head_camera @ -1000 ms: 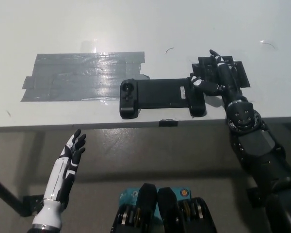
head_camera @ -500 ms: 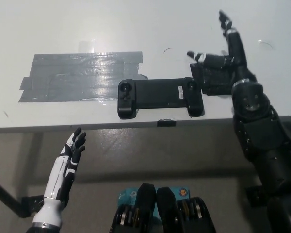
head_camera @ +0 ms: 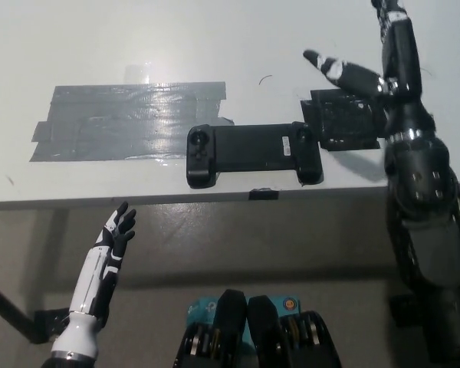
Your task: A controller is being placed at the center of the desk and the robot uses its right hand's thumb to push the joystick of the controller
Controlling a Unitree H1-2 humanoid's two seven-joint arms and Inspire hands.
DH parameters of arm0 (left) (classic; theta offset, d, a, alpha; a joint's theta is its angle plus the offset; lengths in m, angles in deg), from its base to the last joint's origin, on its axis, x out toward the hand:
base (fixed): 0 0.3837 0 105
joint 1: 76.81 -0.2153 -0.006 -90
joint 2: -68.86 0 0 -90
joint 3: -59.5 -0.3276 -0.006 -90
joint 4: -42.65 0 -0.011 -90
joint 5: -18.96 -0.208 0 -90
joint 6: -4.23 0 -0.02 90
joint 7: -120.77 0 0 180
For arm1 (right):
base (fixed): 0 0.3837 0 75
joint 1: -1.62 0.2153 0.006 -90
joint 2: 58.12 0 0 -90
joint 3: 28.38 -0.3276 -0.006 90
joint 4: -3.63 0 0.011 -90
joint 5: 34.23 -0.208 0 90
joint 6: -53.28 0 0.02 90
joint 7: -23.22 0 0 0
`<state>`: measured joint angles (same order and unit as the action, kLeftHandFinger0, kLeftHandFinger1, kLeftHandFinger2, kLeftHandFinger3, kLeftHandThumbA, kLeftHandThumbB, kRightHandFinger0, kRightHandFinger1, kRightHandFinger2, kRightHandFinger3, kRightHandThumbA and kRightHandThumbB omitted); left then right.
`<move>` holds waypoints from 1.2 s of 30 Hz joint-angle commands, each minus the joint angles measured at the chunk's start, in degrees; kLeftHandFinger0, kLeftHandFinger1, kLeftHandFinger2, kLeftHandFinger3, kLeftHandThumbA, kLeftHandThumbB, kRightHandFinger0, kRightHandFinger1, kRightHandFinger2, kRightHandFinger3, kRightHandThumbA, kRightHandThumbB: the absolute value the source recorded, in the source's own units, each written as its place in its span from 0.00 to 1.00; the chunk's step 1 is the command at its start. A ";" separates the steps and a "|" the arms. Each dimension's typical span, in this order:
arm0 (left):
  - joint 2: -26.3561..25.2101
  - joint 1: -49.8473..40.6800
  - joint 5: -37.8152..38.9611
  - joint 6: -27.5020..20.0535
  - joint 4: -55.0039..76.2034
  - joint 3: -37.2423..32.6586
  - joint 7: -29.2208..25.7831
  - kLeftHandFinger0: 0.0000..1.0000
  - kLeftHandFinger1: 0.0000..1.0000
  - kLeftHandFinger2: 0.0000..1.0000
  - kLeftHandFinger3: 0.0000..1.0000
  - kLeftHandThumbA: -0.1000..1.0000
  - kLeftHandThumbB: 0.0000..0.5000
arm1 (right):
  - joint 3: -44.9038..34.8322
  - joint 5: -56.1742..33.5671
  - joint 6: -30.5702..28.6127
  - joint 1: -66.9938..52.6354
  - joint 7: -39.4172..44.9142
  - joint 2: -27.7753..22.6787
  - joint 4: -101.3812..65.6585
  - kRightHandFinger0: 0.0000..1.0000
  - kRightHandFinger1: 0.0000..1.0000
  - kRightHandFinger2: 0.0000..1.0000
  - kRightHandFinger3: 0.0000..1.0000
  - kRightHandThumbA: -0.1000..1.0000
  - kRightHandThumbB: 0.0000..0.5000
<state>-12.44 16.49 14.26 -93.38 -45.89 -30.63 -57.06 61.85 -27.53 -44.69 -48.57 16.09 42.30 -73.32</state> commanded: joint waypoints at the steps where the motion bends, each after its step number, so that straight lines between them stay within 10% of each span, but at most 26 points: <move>1: -0.92 1.30 0.10 -0.84 1.36 0.29 0.22 1.00 1.00 1.00 1.00 0.98 0.05 | 5.20 -1.32 3.56 -11.34 6.49 0.26 -21.31 1.00 1.00 1.00 1.00 1.00 0.44; 36: -1.03 1.70 1.15 -1.44 0.78 0.48 0.93 1.00 1.00 1.00 1.00 0.95 0.01 | 10.69 5.09 -0.90 -26.18 7.77 -1.56 -9.22 1.00 1.00 1.00 1.00 1.00 0.35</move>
<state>-12.91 17.23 14.56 -93.45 -46.63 -30.24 -56.55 72.54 -23.03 -42.85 -76.45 23.23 40.73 -81.96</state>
